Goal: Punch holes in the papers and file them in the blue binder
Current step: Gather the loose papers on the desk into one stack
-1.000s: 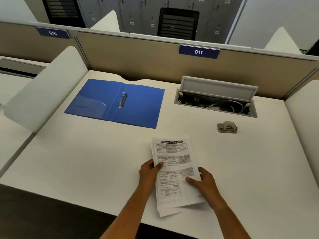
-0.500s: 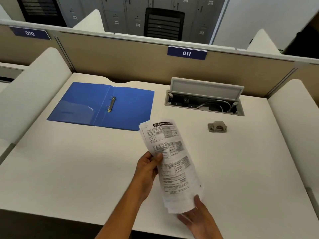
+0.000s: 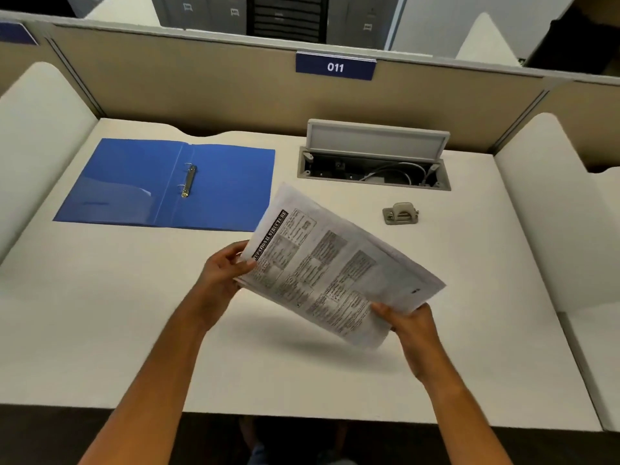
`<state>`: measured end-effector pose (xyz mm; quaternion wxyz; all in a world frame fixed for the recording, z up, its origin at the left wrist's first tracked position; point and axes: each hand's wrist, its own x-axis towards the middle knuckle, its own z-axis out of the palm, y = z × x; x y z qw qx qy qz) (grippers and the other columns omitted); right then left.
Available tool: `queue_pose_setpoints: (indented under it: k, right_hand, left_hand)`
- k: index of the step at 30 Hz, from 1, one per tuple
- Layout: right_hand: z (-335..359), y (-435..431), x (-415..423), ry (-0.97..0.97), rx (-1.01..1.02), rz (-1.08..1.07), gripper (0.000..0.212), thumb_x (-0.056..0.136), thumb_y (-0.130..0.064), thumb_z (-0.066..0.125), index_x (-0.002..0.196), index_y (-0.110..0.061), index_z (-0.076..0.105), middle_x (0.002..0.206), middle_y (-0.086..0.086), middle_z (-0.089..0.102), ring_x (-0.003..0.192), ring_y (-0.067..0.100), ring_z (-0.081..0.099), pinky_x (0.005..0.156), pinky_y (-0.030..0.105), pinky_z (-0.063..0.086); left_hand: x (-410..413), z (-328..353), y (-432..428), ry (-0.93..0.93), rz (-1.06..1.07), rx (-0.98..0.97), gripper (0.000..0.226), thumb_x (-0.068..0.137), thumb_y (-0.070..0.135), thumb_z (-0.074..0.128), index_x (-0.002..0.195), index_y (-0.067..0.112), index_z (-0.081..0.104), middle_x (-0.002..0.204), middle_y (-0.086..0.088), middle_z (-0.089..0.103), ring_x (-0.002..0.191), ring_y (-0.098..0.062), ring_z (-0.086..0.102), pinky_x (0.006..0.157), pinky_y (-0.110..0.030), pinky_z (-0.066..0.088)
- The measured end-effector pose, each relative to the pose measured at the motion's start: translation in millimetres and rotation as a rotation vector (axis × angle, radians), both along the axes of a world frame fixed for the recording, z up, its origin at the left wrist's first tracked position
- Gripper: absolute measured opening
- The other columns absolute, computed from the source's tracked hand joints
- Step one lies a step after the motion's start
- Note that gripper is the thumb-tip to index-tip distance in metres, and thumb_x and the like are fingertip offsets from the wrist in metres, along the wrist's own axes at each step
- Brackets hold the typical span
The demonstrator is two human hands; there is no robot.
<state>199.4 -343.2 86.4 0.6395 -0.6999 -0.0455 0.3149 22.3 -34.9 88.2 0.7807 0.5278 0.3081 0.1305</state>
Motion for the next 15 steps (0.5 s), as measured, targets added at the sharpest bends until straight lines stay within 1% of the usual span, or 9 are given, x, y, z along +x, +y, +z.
queue_pose_setpoints:
  k: [2,4,7,9,11,12,13,14,15]
  right_hand:
    - [10,1,12,-0.068,-0.022,0.034,0.033,0.091,-0.003,0.082,0.121,-0.017,0.076,0.114,0.003,0.085,0.109,0.026,0.080,0.087,0.040,0.066]
    - [19,4,18,-0.138,-0.017,0.063,0.032,0.092,-0.001,0.081,0.116,-0.022,0.076,0.108,-0.003,0.085,0.102,0.017,0.081,0.078,0.027,0.065]
    - [20,7,18,-0.218,-0.005,0.064,0.039,0.093,0.003,0.079,0.118,-0.027,0.074,0.110,-0.011,0.084,0.099,0.004,0.079,0.078,0.019,0.062]
    - [4,8,13,-0.232,-0.045,0.069,0.040,0.093,0.003,0.080,0.114,-0.031,0.076,0.105,-0.017,0.084,0.098,0.001,0.078,0.081,0.021,0.062]
    - [-17,7,5,-0.204,-0.105,0.070,0.039,0.094,0.002,0.080,0.110,-0.033,0.078,0.103,-0.020,0.084,0.098,0.000,0.078,0.091,0.032,0.064]
    - [-26,6,1,-0.184,-0.126,0.071,0.038,0.094,0.002,0.080,0.110,-0.033,0.078,0.104,-0.020,0.084,0.098,0.000,0.078,0.096,0.038,0.063]
    - [-33,4,-2,-0.174,-0.134,0.068,0.038,0.094,0.002,0.079,0.109,-0.033,0.079,0.103,-0.020,0.084,0.098,0.000,0.078,0.098,0.041,0.062]
    - [-37,2,-4,-0.173,-0.140,0.055,0.037,0.094,0.001,0.079,0.108,-0.033,0.079,0.103,-0.020,0.084,0.098,-0.001,0.078,0.098,0.040,0.063]
    - [-38,1,-4,-0.174,-0.143,0.044,0.037,0.094,0.001,0.079,0.106,-0.034,0.080,0.101,-0.020,0.084,0.097,-0.002,0.078,0.095,0.036,0.062]
  left_hand:
    - [2,15,12,0.096,-0.122,0.187,0.034,0.088,0.009,0.083,0.122,0.010,0.077,0.118,-0.011,0.081,0.108,-0.028,0.078,0.088,-0.037,0.064]
    - [4,25,12,0.153,-0.220,0.293,0.028,0.086,0.004,0.083,0.113,0.012,0.079,0.109,-0.002,0.084,0.101,-0.022,0.081,0.079,-0.030,0.067]
    - [6,17,1,0.171,-0.149,0.354,0.031,0.079,-0.001,0.089,0.106,0.012,0.080,0.101,-0.002,0.085,0.095,-0.018,0.082,0.077,-0.028,0.066]
    - [6,-6,-12,0.219,-0.088,0.395,0.031,0.070,0.007,0.097,0.096,0.014,0.081,0.091,-0.003,0.084,0.084,-0.014,0.080,0.073,-0.028,0.063]
    - [4,-31,-27,0.294,-0.080,0.408,0.029,0.062,0.024,0.096,0.085,0.016,0.081,0.084,-0.007,0.082,0.077,-0.018,0.075,0.071,-0.034,0.061]
    - [2,-43,-34,0.325,-0.071,0.389,0.027,0.062,0.025,0.096,0.083,0.018,0.080,0.084,-0.008,0.081,0.076,-0.017,0.075,0.073,-0.037,0.060]
    - [1,-52,-41,0.339,-0.047,0.369,0.023,0.065,0.020,0.097,0.081,0.021,0.080,0.084,-0.007,0.082,0.075,-0.014,0.075,0.075,-0.037,0.060]
    - [0,-56,-47,0.352,-0.015,0.355,0.023,0.070,0.011,0.097,0.079,0.022,0.079,0.083,-0.003,0.082,0.073,-0.008,0.074,0.074,-0.035,0.061]
    - [1,-59,-51,0.361,0.013,0.357,0.025,0.074,0.006,0.095,0.078,0.022,0.077,0.080,0.003,0.081,0.069,-0.002,0.072,0.070,-0.028,0.059]
